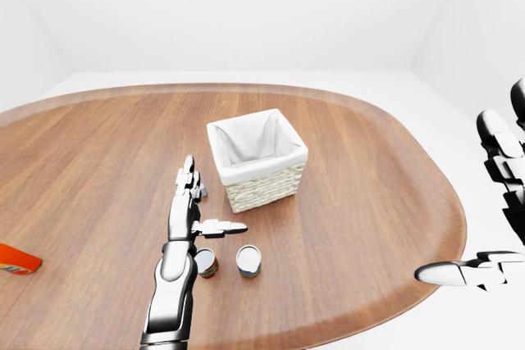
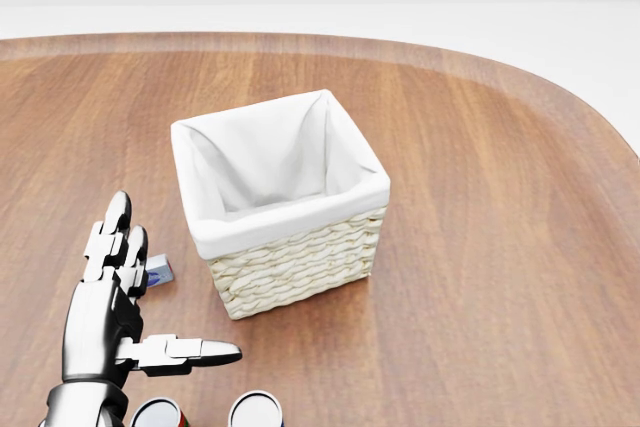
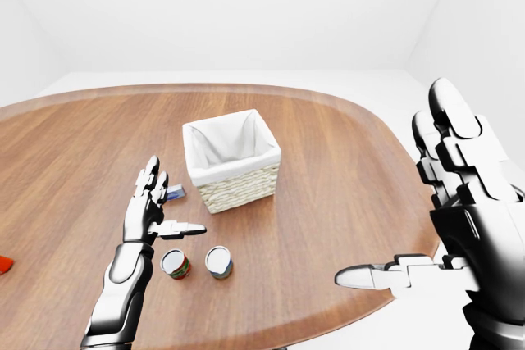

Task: Pick up the tomato sauce, and put it in the basket.

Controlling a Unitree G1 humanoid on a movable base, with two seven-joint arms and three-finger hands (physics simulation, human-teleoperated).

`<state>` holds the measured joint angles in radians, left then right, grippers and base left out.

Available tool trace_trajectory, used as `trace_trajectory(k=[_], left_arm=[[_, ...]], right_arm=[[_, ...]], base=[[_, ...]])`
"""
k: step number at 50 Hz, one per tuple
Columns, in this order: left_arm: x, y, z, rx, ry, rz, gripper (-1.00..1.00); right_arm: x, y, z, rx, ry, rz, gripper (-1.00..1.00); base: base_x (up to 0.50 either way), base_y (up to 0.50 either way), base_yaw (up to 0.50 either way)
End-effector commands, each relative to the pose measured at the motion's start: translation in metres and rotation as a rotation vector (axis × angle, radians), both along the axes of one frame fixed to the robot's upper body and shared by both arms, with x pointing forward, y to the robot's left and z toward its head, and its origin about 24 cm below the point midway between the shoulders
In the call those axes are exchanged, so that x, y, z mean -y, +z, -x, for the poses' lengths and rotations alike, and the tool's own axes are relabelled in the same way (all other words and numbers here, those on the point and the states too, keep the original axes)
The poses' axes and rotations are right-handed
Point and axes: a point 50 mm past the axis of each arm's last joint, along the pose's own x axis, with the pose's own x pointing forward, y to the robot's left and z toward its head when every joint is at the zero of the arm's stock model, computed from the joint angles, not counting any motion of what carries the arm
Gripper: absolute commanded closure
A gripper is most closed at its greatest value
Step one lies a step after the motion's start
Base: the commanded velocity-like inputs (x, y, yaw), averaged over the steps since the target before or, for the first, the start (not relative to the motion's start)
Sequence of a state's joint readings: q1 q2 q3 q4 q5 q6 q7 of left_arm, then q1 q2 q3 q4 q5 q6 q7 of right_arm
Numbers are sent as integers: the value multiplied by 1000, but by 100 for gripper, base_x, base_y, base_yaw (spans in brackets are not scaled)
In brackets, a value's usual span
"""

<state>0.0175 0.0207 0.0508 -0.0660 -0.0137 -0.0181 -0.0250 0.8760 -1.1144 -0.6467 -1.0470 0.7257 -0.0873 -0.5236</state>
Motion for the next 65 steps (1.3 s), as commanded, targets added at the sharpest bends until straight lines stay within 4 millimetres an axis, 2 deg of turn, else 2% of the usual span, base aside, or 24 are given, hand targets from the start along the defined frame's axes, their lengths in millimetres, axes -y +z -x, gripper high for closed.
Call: trace_trajectory(k=[1,8,12,13,16,17,18,20,22,24,28,30,34,36,40,42,47,53,58,63,65], left_arm=[[0,2,0,3,1,0,-100],[-2,19,-8,26,9,-1,-100],[2,67,-16,212,-2,-10,-100],[2,87,-19,294,-20,-33,-100],[4,132,-21,467,-103,-101,-100],[9,142,-19,501,-185,-190,-100],[17,158,-17,559,-250,-358,-100],[24,178,-9,639,-338,-464,-100],[28,189,-7,657,-390,-624,-100],[31,186,-5,617,-447,-753,-100],[25,195,-13,582,-439,-849,-100],[15,181,-24,459,-409,-948,-100],[-2,173,-40,319,-361,-1043,-100],[-15,160,-48,232,-327,-1215,-100],[-36,149,-62,134,-314,-1280,-100],[-48,139,-65,63,-306,-1284,-100],[-70,131,-72,-60,-263,-1321,-100],[-77,125,-62,-77,-238,-1317,-100],[-74,136,-47,16,-215,-1293,-100],[-67,129,-25,70,-239,-1240,-100],[-68,120,-24,34,-251,-1237,-100]], right_arm=[[3,0,2,-11,-24,8,-100],[2,4,1,-5,-13,6,-100],[0,5,-1,0,9,13,-100],[2,6,0,2,-5,6,-100],[5,6,2,2,-25,-6,-100],[4,5,2,2,-21,-4,-100],[1,4,0,2,-2,4,-100],[-1,4,-1,5,12,8,-100],[1,5,0,9,-2,1,-100],[3,6,1,14,-13,-5,-100],[3,5,1,18,-17,-17,-100],[1,4,0,23,0,-14,-100],[-4,4,-3,32,33,-8,-100],[-3,4,-3,35,29,-12,-100],[-5,5,-4,39,41,-9,-100],[-7,5,-4,40,51,-6,-100],[-8,7,-6,49,65,-7,-100],[-9,4,-6,44,66,-7,-100],[-10,4,-6,44,73,-3,-100],[-12,3,-7,38,85,3,-100],[-13,4,-8,37,98,10,-100]], base=[[0,0,0],[0,0,0],[0,0,0],[0,0,0],[0,0,0],[0,0,0],[0,0,0],[0,0,0],[0,0,0],[0,0,0],[0,0,0],[0,0,0],[0,0,0],[0,0,0],[0,0,0],[0,0,0],[0,0,0],[0,0,0],[0,0,0],[0,0,0],[0,0,0]])
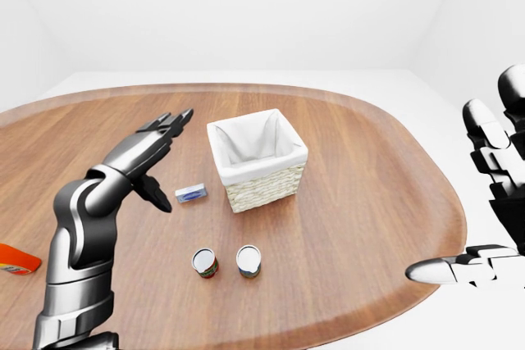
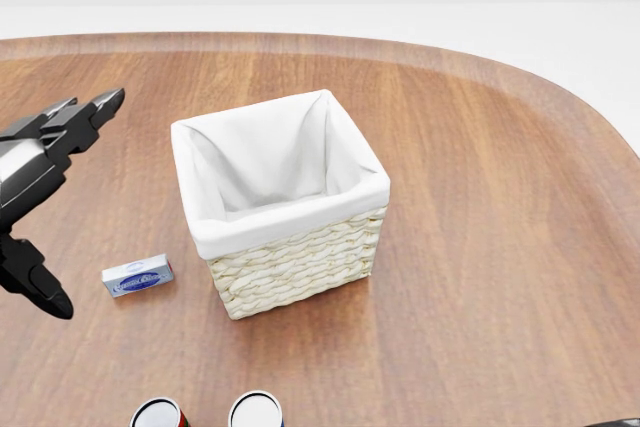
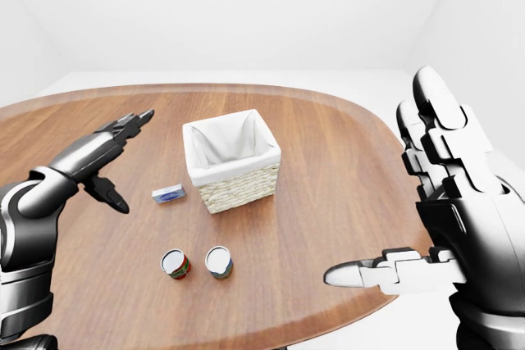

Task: Pick up the tomato sauce, and put it in the basket.

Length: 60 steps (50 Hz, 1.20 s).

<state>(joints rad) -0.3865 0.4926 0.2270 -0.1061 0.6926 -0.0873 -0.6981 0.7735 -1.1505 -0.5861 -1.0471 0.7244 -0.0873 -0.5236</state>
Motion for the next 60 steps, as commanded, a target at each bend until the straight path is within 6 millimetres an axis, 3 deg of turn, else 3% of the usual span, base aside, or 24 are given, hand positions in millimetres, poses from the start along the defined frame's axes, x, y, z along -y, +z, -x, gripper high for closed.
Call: trace_trajectory(k=[1,12,18,24,35,40,60], left_arm=[[-6,-18,23,-28,23,16,-100],[-12,-75,29,-241,92,25,-100],[-19,-113,35,-397,166,-59,-100],[-21,-137,43,-497,194,-127,-100],[-24,-162,54,-606,218,-188,-100],[-18,-158,55,-577,199,-143,-100],[1,-176,54,-643,150,-214,-100]], right_arm=[[-4,0,-2,-3,30,13,-100],[-4,-2,-2,-7,24,7,-100],[-2,-1,-1,-6,13,5,-100],[-3,-1,-2,-6,23,5,-100],[-6,0,-3,-2,46,13,-100],[-6,0,-3,-2,44,11,-100],[-4,-2,-2,-9,28,9,-100]], base=[[0,0,0],[0,0,0],[0,0,0],[0,0,0],[0,0,0],[0,0,0],[0,0,0]])
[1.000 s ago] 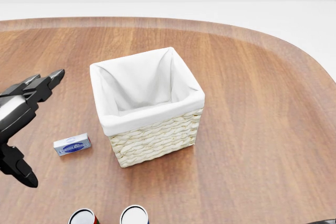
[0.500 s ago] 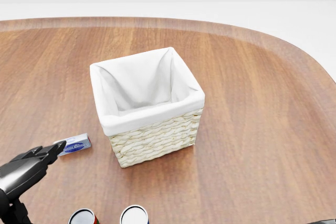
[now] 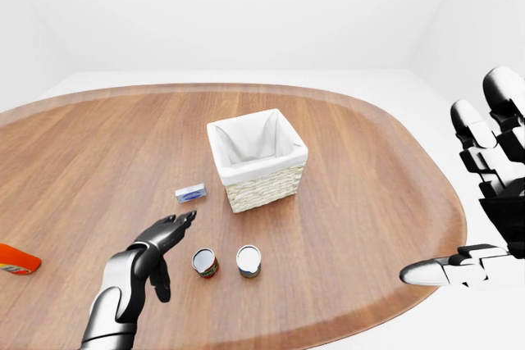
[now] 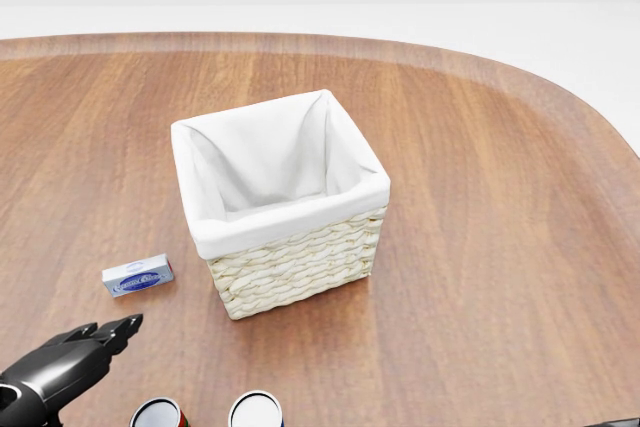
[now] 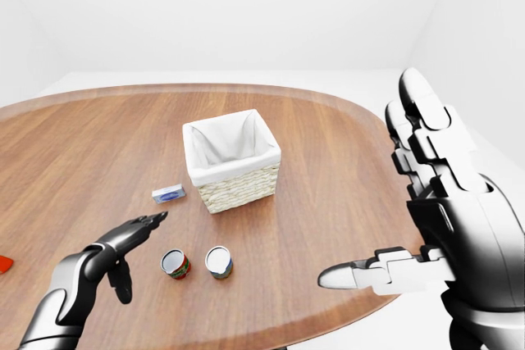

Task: Pick up the tomato sauce, and put it in the basket.

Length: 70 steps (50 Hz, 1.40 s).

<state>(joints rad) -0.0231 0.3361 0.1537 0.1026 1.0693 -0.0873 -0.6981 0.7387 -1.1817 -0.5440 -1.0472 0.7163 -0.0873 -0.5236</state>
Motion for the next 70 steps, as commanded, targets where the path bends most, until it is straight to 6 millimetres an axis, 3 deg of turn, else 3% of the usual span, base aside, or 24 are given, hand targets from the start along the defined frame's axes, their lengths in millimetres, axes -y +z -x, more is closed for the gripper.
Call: trace_trajectory(k=[1,14,31,42,51,70], left_arm=[[13,-9,1,-31,-37,-15,-100],[27,-13,5,-36,-71,16,-100],[27,-15,5,-48,-74,4,-100],[24,-40,3,-178,-88,-80,-100],[26,-30,-4,-132,-93,-64,-100],[37,-35,-7,-157,-134,-98,-100]], right_arm=[[2,-1,1,-5,-17,-4,-100],[3,2,1,-2,-20,-4,-100],[3,1,1,-6,-18,0,-100],[2,-1,1,-9,-15,5,-100],[1,1,1,-4,-8,5,-100],[3,-3,2,-11,-23,1,-100]], base=[[0,0,0],[0,0,0],[0,0,0],[0,0,0],[0,0,0],[0,0,0]])
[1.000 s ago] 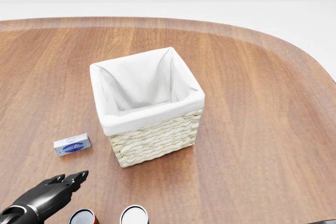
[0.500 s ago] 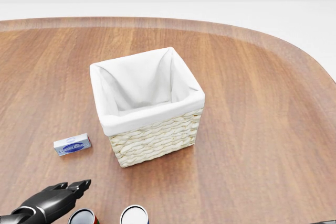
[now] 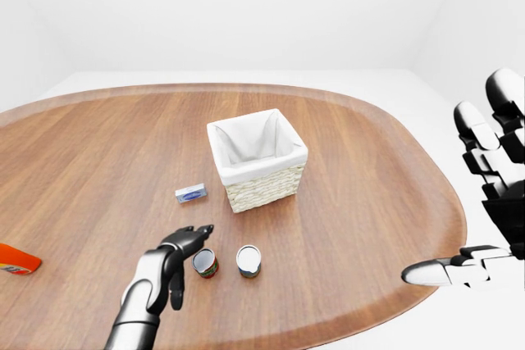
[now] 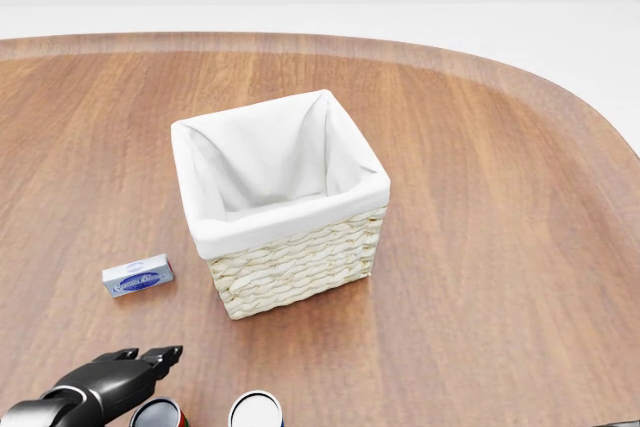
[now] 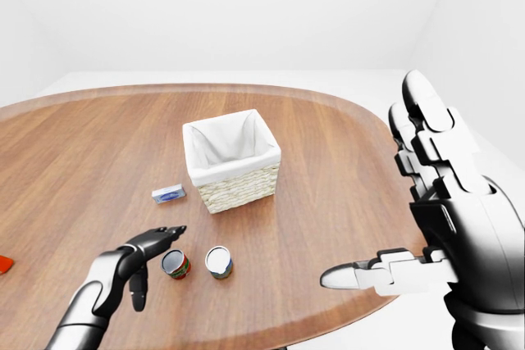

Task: Pick up the tomato sauce, and put it in the basket.

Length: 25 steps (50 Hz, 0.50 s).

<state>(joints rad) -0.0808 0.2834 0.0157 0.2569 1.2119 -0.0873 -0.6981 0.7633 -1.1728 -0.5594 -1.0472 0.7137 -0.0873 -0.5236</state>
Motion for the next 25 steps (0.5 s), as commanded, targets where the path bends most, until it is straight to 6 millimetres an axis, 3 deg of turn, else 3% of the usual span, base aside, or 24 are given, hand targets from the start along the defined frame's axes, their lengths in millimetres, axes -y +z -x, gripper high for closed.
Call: trace_trajectory(k=[1,25], left_arm=[[4,-1,-3,-6,-18,-15,-100],[20,-10,1,-38,-62,-17,-100]], right_arm=[[0,-2,1,-5,-6,1,-100],[0,-1,0,0,1,0,-100]], base=[[0,0,0],[0,0,0]])
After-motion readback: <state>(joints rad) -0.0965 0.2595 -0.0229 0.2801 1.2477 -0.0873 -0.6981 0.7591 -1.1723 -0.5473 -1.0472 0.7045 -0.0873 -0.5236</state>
